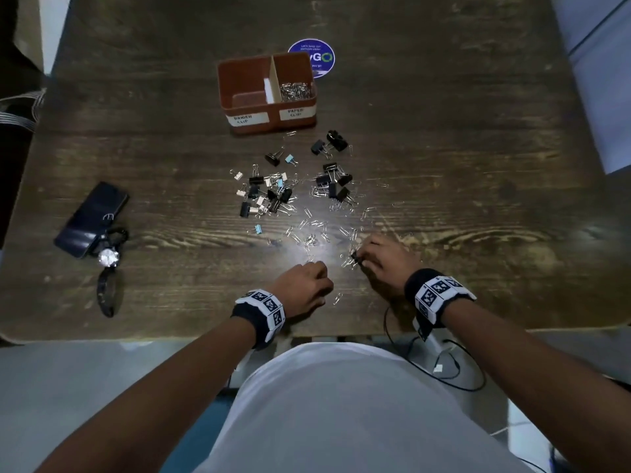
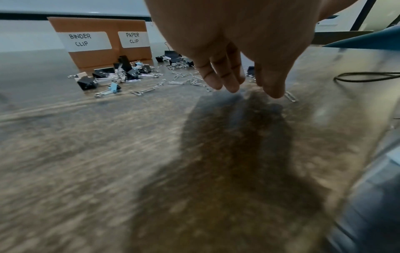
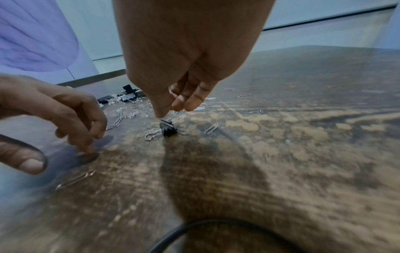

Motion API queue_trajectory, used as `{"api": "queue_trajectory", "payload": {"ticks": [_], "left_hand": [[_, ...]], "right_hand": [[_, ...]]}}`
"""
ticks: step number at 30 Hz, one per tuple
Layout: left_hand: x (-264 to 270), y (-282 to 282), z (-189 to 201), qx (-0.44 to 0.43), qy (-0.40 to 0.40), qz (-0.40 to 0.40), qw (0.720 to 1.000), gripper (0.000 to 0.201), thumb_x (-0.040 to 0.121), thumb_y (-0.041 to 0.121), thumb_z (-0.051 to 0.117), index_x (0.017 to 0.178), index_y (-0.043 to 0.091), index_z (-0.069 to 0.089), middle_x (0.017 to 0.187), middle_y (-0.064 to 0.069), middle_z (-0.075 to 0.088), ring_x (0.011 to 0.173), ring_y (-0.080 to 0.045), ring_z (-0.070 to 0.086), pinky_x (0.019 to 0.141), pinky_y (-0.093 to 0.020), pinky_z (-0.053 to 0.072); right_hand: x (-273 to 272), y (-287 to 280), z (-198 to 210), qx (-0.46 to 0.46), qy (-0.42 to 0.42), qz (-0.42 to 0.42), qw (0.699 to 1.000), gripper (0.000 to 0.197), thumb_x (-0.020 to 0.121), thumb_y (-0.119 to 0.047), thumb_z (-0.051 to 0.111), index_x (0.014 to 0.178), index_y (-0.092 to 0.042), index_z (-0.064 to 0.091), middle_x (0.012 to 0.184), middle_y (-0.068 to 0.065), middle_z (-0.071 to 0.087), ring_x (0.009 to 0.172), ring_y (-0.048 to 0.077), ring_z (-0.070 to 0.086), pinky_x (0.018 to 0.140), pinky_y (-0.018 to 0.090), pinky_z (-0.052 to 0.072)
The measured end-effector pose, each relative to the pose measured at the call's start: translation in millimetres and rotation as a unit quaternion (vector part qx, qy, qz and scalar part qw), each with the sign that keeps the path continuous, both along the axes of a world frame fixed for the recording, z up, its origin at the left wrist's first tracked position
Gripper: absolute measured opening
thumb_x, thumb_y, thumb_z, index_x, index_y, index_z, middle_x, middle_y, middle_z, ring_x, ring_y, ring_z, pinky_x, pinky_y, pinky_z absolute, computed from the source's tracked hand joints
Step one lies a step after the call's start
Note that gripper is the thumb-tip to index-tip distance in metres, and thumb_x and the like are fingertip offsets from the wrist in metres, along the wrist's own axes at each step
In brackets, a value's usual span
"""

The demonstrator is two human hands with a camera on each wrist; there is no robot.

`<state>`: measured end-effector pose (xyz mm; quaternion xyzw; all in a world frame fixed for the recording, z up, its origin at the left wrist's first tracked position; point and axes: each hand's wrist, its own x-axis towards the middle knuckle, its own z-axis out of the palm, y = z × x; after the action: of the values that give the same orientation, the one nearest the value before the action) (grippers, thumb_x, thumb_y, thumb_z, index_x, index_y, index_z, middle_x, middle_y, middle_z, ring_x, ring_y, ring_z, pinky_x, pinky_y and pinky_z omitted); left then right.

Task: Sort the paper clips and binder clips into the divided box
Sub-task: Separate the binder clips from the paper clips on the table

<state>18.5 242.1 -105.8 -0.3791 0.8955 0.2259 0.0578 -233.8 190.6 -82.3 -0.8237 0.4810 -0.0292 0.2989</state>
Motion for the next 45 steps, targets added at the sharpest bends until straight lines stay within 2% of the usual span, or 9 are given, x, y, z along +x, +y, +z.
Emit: {"api": "queue_trajectory", "payload": {"ticks": [9, 18, 23, 27, 32, 35, 39, 42, 45], "left_hand": [[-47.0, 12.2, 0.4, 0.023, -0.055, 0.085, 0.995, 0.021, 0.09, 0.03, 0.061, 0.1, 0.011, 0.063, 0.106, -0.007, 0.054, 0.09, -0.028, 0.06, 0.059, -0.034, 0.039], [-37.6, 1.5, 7.2, 0.002, -0.11, 0.033, 0.993, 0.028, 0.092, 0.002, 0.042, 0.118, -0.002, 0.05, 0.117, -0.017, 0.049, 0.102, -0.032, 0.052, 0.075, -0.041, 0.051], [-11.3, -19.7, 28.5, 0.037, -0.005, 0.209, 0.977, 0.009, 0.095, 0.018, 0.046, 0.104, 0.017, 0.043, 0.093, -0.005, 0.06, 0.076, -0.024, 0.058, 0.069, -0.042, 0.052], [23.5, -49.8, 28.0, 0.09, -0.007, 0.278, 0.956, 0.032, 0.086, 0.011, 0.059, 0.108, 0.032, 0.048, 0.095, 0.004, 0.064, 0.078, -0.016, 0.062, 0.068, -0.038, 0.057], [30.6, -75.1, 29.5, 0.186, 0.06, 0.346, 0.918, 0.024, 0.084, 0.002, 0.049, 0.071, 0.019, 0.059, 0.088, -0.005, 0.068, 0.086, -0.024, 0.063, 0.085, -0.038, 0.05], [27.9, -86.6, 29.0, 0.225, 0.065, 0.357, 0.904, 0.025, 0.094, 0.015, 0.048, 0.09, -0.002, 0.066, 0.095, -0.017, 0.064, 0.088, -0.025, 0.056, 0.087, -0.039, 0.046], [26.4, -101.2, 25.9, 0.174, 0.022, 0.354, 0.919, 0.029, 0.102, 0.024, 0.042, 0.097, 0.004, 0.063, 0.089, -0.007, 0.058, 0.085, -0.023, 0.055, 0.077, -0.031, 0.04], [26.8, -108.2, 24.1, 0.144, -0.003, 0.311, 0.939, 0.017, 0.098, 0.017, 0.041, 0.097, 0.011, 0.056, 0.091, -0.01, 0.065, 0.086, -0.028, 0.061, 0.078, -0.036, 0.048], [22.6, -109.5, 22.0, 0.109, -0.017, 0.275, 0.955, 0.012, 0.099, 0.023, 0.04, 0.101, 0.015, 0.05, 0.088, -0.007, 0.065, 0.079, -0.027, 0.062, 0.074, -0.036, 0.05]], "right_hand": [[-17.0, 15.9, -3.9, 0.025, 0.054, -0.133, 0.989, 0.016, 0.086, -0.007, 0.059, 0.097, -0.016, 0.065, 0.109, 0.0, 0.055, 0.101, 0.017, 0.054, 0.088, 0.026, 0.045], [-34.5, -10.5, -1.6, 0.005, 0.089, -0.107, 0.99, 0.018, 0.087, -0.012, 0.061, 0.105, -0.014, 0.064, 0.11, 0.004, 0.054, 0.1, 0.021, 0.054, 0.087, 0.032, 0.046], [-32.7, -15.1, -16.7, -0.004, 0.124, 0.026, 0.992, 0.026, 0.08, -0.008, 0.064, 0.102, -0.022, 0.066, 0.11, -0.003, 0.053, 0.098, 0.019, 0.056, 0.079, 0.028, 0.048], [-40.9, -15.7, -21.1, -0.017, 0.136, 0.071, 0.988, 0.021, 0.079, -0.013, 0.063, 0.097, -0.022, 0.065, 0.106, 0.0, 0.055, 0.098, 0.02, 0.055, 0.081, 0.035, 0.049], [-37.8, -17.7, -26.1, -0.032, 0.149, 0.06, 0.987, 0.016, 0.086, -0.016, 0.056, 0.101, -0.015, 0.062, 0.104, 0.01, 0.058, 0.093, 0.029, 0.057, 0.077, 0.033, 0.045], [-39.0, -26.8, -27.5, -0.025, 0.153, 0.047, 0.987, 0.018, 0.086, -0.014, 0.055, 0.104, -0.018, 0.055, 0.106, 0.01, 0.051, 0.087, 0.03, 0.056, 0.075, 0.035, 0.048], [-30.0, -60.1, -17.9, -0.029, 0.134, -0.009, 0.991, 0.015, 0.085, -0.021, 0.048, 0.076, -0.032, 0.051, 0.082, 0.014, 0.055, 0.062, 0.024, 0.047, 0.054, 0.036, 0.039], [-20.9, -79.9, -11.6, 0.057, 0.104, 0.015, 0.993, 0.025, 0.077, 0.002, 0.047, 0.079, -0.022, 0.052, 0.091, 0.003, 0.053, 0.081, 0.024, 0.055, 0.072, 0.035, 0.048], [-6.5, -87.0, -6.4, 0.079, 0.074, 0.047, 0.993, 0.015, 0.086, -0.008, 0.044, 0.091, -0.022, 0.049, 0.095, -0.001, 0.054, 0.091, 0.023, 0.056, 0.082, 0.037, 0.048]]}}
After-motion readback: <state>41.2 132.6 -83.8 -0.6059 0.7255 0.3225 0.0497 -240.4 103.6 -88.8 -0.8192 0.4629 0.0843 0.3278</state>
